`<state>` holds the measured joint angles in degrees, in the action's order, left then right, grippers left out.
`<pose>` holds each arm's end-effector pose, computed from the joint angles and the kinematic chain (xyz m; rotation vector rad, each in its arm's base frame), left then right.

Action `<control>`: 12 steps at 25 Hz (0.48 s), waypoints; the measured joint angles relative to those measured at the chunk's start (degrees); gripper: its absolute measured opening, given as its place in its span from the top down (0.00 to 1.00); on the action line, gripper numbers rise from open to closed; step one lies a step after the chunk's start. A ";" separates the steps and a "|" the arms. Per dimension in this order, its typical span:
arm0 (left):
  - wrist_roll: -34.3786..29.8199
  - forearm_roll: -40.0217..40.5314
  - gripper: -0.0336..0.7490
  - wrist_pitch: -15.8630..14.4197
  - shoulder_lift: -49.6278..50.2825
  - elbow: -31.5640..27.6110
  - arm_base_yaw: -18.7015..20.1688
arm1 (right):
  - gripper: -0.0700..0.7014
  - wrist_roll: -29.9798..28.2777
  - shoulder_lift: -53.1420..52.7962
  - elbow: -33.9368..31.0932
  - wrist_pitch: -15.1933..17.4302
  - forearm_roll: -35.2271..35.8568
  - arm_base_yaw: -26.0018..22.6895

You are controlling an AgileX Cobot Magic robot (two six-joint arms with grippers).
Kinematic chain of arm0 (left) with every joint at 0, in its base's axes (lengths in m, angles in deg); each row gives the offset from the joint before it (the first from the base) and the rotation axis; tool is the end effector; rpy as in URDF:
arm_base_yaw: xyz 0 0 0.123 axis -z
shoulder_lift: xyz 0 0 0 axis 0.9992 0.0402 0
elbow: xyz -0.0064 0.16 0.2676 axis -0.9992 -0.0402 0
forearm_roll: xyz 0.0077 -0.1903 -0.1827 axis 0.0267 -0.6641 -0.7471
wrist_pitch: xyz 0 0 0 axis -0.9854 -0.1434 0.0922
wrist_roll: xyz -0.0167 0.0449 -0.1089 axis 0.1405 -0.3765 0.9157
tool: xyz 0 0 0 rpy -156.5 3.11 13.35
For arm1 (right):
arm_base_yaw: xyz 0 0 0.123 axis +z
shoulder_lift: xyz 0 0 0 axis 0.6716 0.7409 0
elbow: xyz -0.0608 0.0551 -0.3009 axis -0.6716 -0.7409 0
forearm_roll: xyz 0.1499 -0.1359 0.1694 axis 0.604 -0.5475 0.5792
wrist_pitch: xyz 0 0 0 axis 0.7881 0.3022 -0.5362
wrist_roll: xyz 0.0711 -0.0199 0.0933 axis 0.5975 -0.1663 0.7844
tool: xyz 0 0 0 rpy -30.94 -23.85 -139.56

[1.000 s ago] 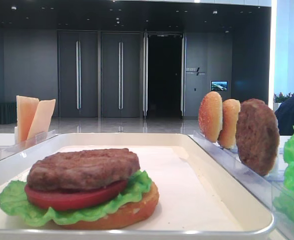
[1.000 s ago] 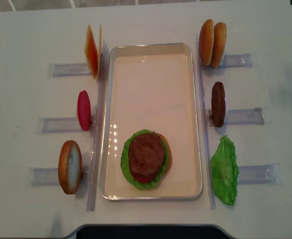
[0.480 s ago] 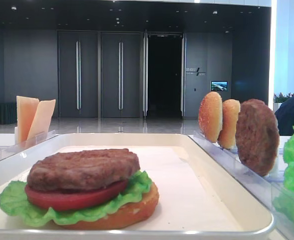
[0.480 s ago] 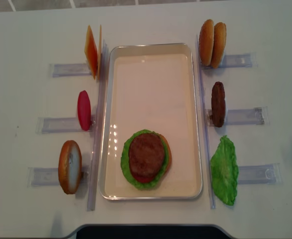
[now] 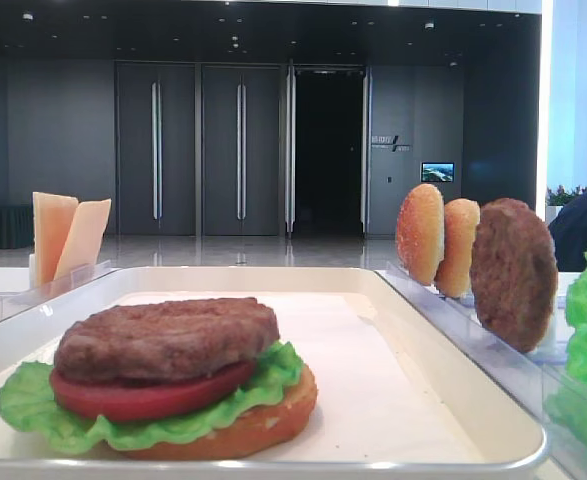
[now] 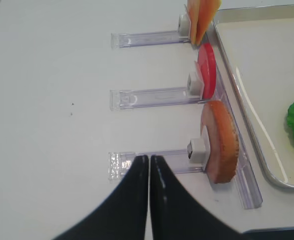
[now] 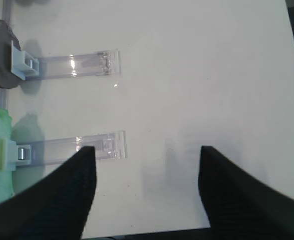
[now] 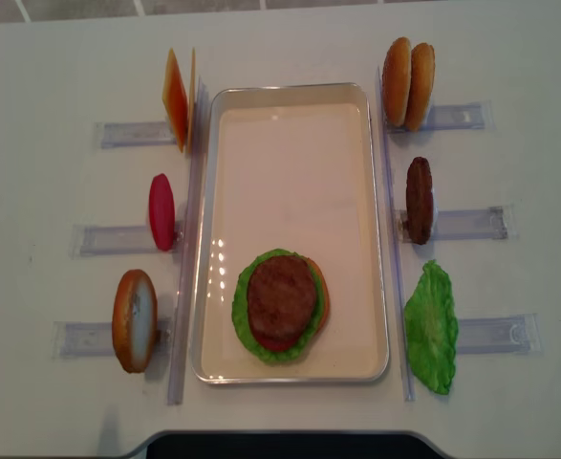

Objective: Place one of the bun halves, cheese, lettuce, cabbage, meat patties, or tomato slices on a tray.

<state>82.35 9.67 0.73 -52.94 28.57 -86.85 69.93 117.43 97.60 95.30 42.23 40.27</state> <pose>0.0011 0.0032 0.2572 0.0527 2.1045 0.0494 0.0872 -0.0008 0.3280 0.0228 2.5257 0.0055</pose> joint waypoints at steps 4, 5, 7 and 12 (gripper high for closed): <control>0.02 0.00 0.96 0.00 0.00 0.00 0.00 | 0.32 0.00 -7.35 -4.65 -0.05 -0.44 0.00; 0.02 0.00 0.96 0.00 0.00 0.00 0.00 | 0.32 0.00 -8.89 -5.78 -0.05 -0.44 0.00; 0.02 0.00 0.96 0.00 0.00 0.00 0.00 | 0.32 0.00 -12.35 -8.51 0.01 -0.44 0.00; 0.02 0.00 0.96 0.00 0.00 0.00 0.00 | 0.32 0.00 -18.68 -13.97 0.01 -0.44 0.00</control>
<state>82.37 9.67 0.73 -52.94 28.57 -86.85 69.93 98.74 83.64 95.32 41.79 40.27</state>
